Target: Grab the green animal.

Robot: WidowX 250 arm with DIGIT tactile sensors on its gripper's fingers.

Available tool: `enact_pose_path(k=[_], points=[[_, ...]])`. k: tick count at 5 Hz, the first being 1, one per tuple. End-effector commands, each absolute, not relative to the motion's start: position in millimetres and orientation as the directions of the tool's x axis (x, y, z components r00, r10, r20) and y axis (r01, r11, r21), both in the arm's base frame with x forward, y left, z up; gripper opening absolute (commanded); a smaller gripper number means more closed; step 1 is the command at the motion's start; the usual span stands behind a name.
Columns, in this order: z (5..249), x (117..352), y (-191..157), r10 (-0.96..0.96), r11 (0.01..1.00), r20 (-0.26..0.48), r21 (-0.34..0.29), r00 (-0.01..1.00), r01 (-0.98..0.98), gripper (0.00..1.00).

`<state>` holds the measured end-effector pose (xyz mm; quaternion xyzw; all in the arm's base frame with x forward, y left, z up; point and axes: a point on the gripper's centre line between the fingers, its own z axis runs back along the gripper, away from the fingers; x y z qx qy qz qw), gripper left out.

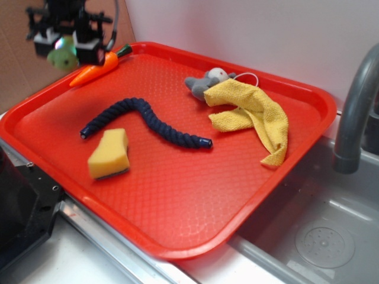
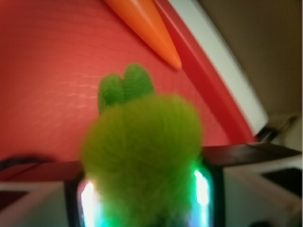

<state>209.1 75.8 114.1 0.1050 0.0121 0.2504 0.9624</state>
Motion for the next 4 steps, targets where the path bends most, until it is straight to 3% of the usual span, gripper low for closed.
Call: enact_pose_path(k=[1,2,4], points=[[189.1,234.8,8.2,0.095,0.954,0.112,0.273,0.989,-0.122,0.00],[200.5,229.8,-9.8,-0.012,0.966,0.129,0.256,0.992,-0.022,0.00],[196.9,220.4,-9.6,0.010,0.976,0.084,0.217,0.996,-0.028,0.00]])
